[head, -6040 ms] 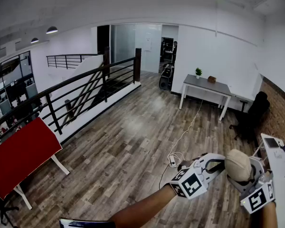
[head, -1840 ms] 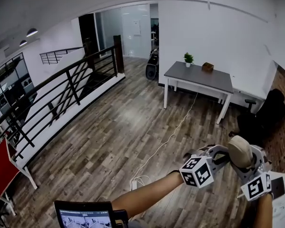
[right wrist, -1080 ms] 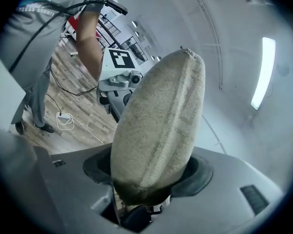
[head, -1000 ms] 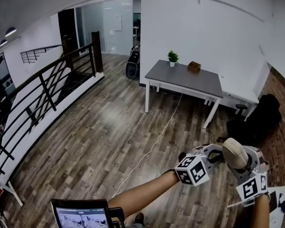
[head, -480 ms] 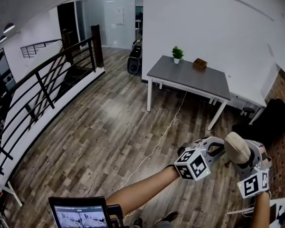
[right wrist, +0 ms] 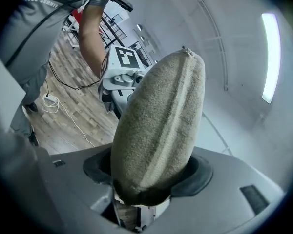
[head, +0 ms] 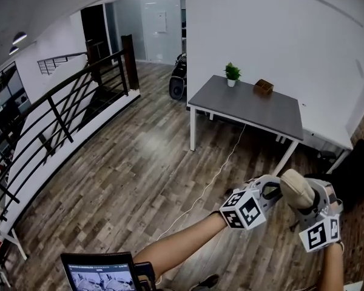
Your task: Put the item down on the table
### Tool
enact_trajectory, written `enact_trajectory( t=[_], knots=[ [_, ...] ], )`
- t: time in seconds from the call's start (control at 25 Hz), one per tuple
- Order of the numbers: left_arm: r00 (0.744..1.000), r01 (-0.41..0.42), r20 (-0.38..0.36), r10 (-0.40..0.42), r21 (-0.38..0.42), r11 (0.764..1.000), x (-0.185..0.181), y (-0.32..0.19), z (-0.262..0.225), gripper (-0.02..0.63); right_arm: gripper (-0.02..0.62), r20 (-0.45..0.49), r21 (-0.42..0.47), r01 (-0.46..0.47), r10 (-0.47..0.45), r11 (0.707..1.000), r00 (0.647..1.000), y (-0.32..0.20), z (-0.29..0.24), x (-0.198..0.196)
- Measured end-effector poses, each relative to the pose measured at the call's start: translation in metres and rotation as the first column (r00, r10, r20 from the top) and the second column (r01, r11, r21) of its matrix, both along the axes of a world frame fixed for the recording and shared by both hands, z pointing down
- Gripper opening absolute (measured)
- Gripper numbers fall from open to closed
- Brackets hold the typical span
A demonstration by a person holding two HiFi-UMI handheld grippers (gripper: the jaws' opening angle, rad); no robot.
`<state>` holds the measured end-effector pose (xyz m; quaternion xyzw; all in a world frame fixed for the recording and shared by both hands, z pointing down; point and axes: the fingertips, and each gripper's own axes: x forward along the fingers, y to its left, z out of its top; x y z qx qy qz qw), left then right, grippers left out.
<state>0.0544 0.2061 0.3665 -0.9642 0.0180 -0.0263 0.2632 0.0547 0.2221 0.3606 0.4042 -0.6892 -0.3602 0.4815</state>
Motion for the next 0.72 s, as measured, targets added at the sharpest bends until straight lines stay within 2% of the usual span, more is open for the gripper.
enact_trajectory(
  t=[0.16, 0.36, 0.56, 0.72],
  knots=[
    [1.000, 0.021, -0.007, -0.021, -0.004, 1.000, 0.058, -0.041, -0.003, -0.003, 0.265, 0.006, -0.004, 0.020, -0.020, 1.000, 1.000, -0.039, 0.003, 0.061],
    [1.000, 0.023, 0.007, -0.023, -0.003, 1.000, 0.114, -0.079, -0.002, -0.003, 0.265, 0.026, -0.003, 0.023, -0.023, 1.000, 0.999, -0.077, 0.002, 0.115],
    [1.000, 0.000, 0.015, -0.001, 0.008, 1.000, 0.149, -0.109, 0.001, -0.003, 0.265, 0.029, -0.015, 0.006, -0.006, 1.000, 1.000, -0.112, 0.010, 0.153],
    [0.999, -0.028, 0.027, 0.027, 0.021, 0.999, 0.170, -0.154, 0.012, -0.003, 0.265, 0.026, -0.020, -0.017, 0.017, 1.000, 1.000, -0.161, 0.019, 0.173]
  ],
)
